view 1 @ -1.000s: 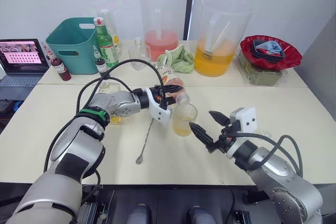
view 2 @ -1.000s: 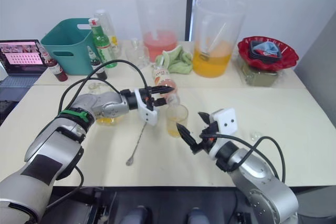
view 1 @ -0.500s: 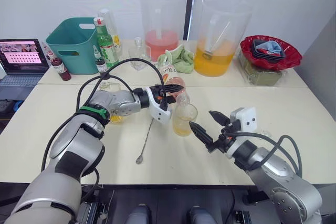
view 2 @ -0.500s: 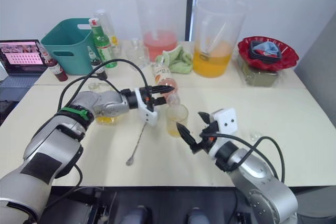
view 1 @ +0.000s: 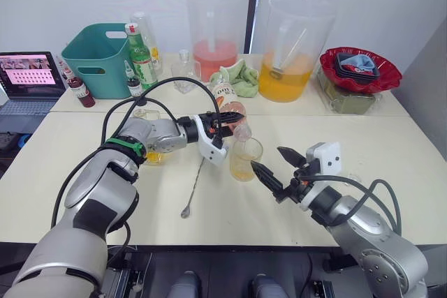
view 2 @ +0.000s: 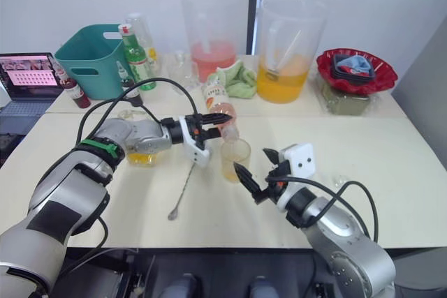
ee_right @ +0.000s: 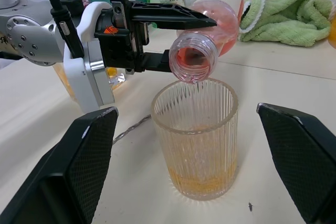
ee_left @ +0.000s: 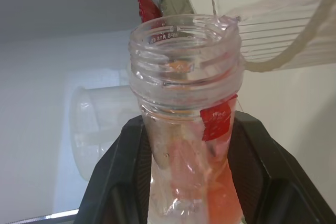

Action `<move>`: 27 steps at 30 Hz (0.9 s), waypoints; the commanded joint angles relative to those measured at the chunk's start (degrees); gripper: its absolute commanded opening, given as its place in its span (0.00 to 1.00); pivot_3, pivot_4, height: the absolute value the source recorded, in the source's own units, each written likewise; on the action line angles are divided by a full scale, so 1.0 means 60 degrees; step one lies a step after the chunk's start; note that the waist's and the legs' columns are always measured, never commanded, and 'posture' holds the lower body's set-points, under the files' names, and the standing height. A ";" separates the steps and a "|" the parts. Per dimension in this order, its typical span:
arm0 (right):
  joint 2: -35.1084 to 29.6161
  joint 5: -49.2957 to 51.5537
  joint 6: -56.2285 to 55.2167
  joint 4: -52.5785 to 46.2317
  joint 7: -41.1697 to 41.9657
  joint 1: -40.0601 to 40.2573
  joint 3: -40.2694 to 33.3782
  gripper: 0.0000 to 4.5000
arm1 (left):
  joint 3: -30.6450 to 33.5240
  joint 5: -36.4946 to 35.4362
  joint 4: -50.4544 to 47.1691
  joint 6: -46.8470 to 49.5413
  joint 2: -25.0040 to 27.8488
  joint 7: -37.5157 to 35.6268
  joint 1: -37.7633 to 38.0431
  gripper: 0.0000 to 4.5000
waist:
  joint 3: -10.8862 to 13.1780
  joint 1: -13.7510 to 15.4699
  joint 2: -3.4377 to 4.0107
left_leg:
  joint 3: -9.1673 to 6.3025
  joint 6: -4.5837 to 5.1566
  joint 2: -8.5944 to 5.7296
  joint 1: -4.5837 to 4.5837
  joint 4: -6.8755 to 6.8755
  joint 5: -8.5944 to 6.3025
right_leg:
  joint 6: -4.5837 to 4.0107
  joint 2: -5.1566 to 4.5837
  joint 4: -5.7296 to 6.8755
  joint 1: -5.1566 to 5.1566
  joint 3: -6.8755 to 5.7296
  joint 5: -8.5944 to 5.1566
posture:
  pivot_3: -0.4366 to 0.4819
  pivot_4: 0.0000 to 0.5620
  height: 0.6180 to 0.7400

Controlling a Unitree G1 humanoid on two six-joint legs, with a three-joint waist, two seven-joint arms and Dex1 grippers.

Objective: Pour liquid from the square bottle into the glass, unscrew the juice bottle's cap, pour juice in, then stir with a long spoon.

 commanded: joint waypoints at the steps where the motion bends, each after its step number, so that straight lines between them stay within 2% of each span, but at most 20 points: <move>1: 0.0031 0.0207 -0.0026 -0.0483 -0.0033 -0.0132 -0.0069 1.00 | 0.0048 -0.0040 -0.0180 0.0084 0.0119 0.0418 -0.0444 0.43 | 0.0000 -0.0001 0.0000 | 0.0000 0.0000 0.0000 0.0000 0.0000 0.0000 | 0.0000 0.0000 0.0002 -0.0001 0.0000 0.0000 | 0.48 0.27 1.00; 22: -0.0015 0.0280 -0.0042 -0.0527 -0.0112 -0.0126 -0.0034 1.00 | -0.0179 -0.0033 -0.0110 0.0134 0.0130 0.0520 -0.0530 0.43 | 0.0000 0.0001 0.0000 | -0.0001 0.0000 -0.0002 -0.0001 0.0018 0.0000 | 0.0000 -0.0001 0.0035 -0.0005 0.0001 0.0000 | 0.48 0.27 1.00; 27: -0.0027 0.0253 -0.0040 -0.0482 -0.0104 -0.0174 -0.0028 1.00 | 0.0073 -0.0556 0.0154 -0.0034 0.0015 -0.0025 -0.0432 0.43 | 0.0000 -0.0002 0.0000 | -0.0001 0.0000 -0.0003 0.0000 0.0021 0.0000 | 0.0000 0.0000 0.0039 -0.0005 0.0000 0.0000 | 0.48 0.27 1.00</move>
